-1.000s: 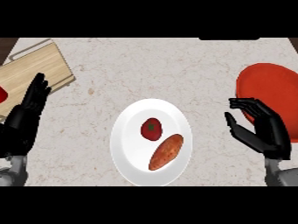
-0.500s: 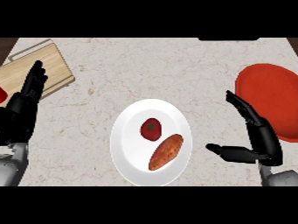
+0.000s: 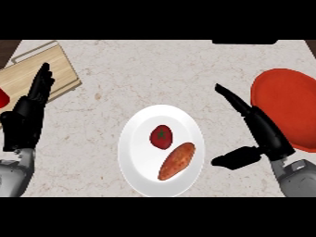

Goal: Pick the tomato from the plate and place it in the bowl

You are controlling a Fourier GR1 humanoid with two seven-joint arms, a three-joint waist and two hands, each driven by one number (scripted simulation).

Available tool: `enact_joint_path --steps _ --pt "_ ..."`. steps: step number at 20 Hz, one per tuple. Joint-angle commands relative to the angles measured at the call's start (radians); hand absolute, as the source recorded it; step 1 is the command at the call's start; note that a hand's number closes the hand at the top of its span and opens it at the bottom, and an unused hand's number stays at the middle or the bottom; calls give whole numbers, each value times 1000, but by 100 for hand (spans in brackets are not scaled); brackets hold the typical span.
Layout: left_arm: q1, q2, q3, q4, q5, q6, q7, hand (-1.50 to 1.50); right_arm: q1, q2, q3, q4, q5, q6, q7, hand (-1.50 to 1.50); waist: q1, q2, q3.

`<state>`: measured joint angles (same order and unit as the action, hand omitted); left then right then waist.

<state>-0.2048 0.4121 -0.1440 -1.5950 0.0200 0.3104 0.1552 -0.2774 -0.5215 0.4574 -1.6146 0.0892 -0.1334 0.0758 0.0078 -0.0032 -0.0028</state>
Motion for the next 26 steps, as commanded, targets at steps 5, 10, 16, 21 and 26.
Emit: enact_joint_path --steps 5,10,16,21,26 --pt "37 -36 -10 -39 -36 11 5 0 -219 116 121 -39 66 173 387 -150 3 1 2" --pt "-13 -6 62 -10 -9 -52 19 0 -295 210 121 111 86 279 386 -150 2 3 3" --pt "-26 -68 19 -1 -73 -13 43 0 -331 307 176 290 166 331 433 -150 4 6 3" --pt "2 -41 74 -40 -42 -86 50 0 -306 363 168 311 261 343 510 -150 -1 3 3" --pt "48 -55 121 -25 -35 -125 -28 0 -299 399 91 452 317 345 358 -150 2 4 3"
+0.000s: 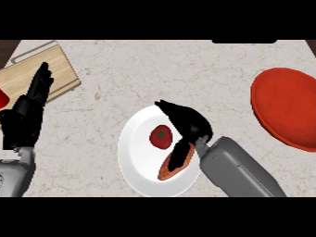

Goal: Pick the tomato from the plate and place it in the bowl

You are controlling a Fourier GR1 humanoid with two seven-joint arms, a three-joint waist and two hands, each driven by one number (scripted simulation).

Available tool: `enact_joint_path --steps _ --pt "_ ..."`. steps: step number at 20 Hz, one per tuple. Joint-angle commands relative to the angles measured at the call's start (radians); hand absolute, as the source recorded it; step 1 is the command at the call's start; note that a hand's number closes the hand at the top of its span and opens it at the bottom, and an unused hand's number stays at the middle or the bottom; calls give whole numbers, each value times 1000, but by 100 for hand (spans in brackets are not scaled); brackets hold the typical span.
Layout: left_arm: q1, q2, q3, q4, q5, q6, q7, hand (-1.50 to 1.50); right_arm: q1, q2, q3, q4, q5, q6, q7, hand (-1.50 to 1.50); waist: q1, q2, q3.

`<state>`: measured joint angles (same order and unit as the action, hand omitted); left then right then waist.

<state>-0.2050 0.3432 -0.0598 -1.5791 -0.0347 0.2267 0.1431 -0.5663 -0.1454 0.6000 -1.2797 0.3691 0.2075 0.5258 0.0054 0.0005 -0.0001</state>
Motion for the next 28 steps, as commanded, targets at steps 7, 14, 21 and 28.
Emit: enact_joint_path --steps 7,14,21,28 --pt "-36 -57 9 -48 -71 -17 91 0 -15 90 -113 250 133 11 -189 -150 1 1 0" --pt "-33 -79 46 35 -89 -32 -7 0 -43 144 -27 342 173 -50 -230 150 4 1 0" --pt "-9 -96 55 -33 -96 -63 30 0 -123 145 -15 390 155 -113 -264 150 7 0 0" --pt "-21 -60 129 -30 -68 -126 44 0 -21 144 -70 297 254 -114 -354 150 -4 -1 0"
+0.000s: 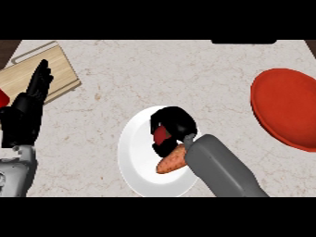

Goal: Pick the tomato from the plate and place it in the bowl

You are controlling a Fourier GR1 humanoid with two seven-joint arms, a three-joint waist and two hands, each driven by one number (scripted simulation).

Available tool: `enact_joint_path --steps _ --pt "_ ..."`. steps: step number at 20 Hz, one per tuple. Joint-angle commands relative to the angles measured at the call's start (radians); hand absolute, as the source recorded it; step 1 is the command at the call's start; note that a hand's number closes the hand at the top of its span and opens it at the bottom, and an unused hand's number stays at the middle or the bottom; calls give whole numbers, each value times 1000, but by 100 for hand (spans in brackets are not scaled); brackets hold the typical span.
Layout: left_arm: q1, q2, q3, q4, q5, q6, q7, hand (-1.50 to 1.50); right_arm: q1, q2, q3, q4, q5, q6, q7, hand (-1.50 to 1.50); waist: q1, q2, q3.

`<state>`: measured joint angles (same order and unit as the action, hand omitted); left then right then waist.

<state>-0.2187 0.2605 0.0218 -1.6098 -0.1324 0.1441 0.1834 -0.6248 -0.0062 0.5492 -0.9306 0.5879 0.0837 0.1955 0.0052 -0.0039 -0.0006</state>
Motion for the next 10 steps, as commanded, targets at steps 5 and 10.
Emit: enact_joint_path --steps 5,10 --pt "17 6 38 -11 13 -21 -14 0 294 -58 168 -333 109 -4 -24 150 -27 -6 0" --pt "31 -16 33 28 -28 29 -11 0 542 -131 434 -614 205 -1 41 150 -71 -18 -1"
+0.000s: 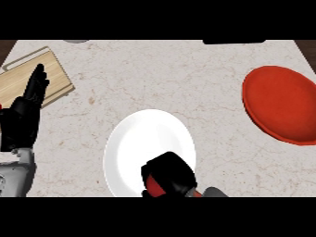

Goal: Pick the tomato from the plate and place it in the bowl

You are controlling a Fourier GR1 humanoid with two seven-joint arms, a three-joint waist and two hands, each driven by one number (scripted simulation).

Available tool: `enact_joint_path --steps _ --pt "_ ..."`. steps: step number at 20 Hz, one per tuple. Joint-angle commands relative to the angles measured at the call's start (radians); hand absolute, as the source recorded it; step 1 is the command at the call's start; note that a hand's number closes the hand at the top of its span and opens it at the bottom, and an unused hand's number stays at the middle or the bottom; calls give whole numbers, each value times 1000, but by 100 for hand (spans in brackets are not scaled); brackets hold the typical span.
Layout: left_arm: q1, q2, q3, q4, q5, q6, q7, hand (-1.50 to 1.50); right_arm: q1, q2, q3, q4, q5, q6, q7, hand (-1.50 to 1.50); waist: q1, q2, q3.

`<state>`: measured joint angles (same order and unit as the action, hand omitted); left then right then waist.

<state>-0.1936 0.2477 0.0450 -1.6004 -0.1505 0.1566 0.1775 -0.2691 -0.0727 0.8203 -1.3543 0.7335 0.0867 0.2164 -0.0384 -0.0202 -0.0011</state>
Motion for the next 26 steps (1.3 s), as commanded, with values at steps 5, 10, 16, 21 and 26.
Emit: enact_joint_path --steps 5,10,16,21,26 --pt "26 16 25 -19 15 -10 12 0 378 -165 170 -595 53 -115 82 150 -21 2 0" --pt "37 8 16 -27 10 -12 10 0 548 -305 132 -913 133 -232 151 150 -15 4 1" --pt "-28 16 17 -34 15 -28 53 0 606 -392 -29 -1082 165 -265 226 150 8 15 1" --pt "44 8 9 -54 24 -49 -12 0 619 -442 -300 -1092 -91 -295 160 150 36 22 3" --pt "-8 2 5 -63 13 -45 31 0 559 -421 -492 -1019 -260 -279 121 150 36 21 2"
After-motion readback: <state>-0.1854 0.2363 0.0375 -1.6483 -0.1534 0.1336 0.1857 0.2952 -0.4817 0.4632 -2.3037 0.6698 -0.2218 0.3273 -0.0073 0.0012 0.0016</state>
